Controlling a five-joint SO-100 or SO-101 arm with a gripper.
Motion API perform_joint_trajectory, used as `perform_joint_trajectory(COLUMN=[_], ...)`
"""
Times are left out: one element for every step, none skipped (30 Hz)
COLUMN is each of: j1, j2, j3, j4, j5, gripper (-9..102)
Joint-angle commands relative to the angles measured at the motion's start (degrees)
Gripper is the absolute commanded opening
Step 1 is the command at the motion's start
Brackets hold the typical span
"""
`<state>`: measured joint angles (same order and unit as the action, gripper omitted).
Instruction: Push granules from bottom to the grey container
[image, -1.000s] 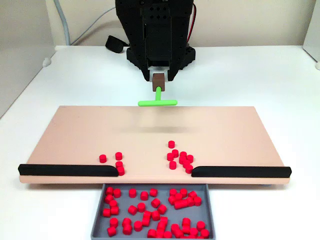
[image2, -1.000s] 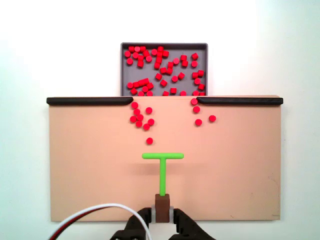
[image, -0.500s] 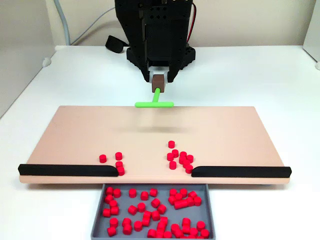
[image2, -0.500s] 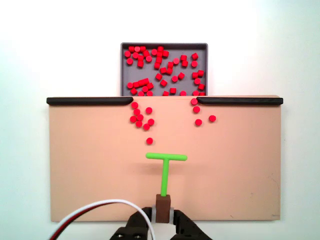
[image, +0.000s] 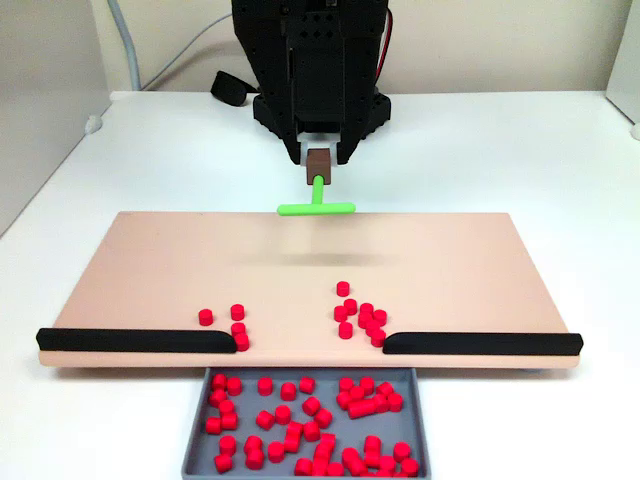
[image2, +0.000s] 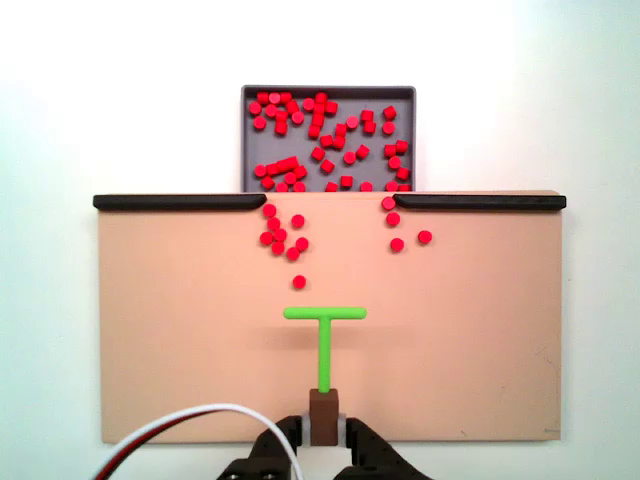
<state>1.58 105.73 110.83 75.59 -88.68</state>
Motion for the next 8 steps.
perform_joint_trajectory(j1=[0.53, 0.53, 0.62, 0.70, 0.97, 1.14, 1.32, 1.32], j2=[2.11, 2.11, 2.11, 2.11, 2.20, 2.37, 2.46, 2.55], j3=[-0.18, -0.18, -0.18, -0.18, -0.18, -0.18, -0.18, -0.18], j4=[0.26, 0.26, 0.26, 0.26, 0.26, 0.26, 0.18, 0.18], j5=[-0.53, -0.53, -0.79, -1.23, -1.49, -1.67, -1.85, -1.85], gripper=[0, 0, 0, 0, 0, 0, 0, 0])
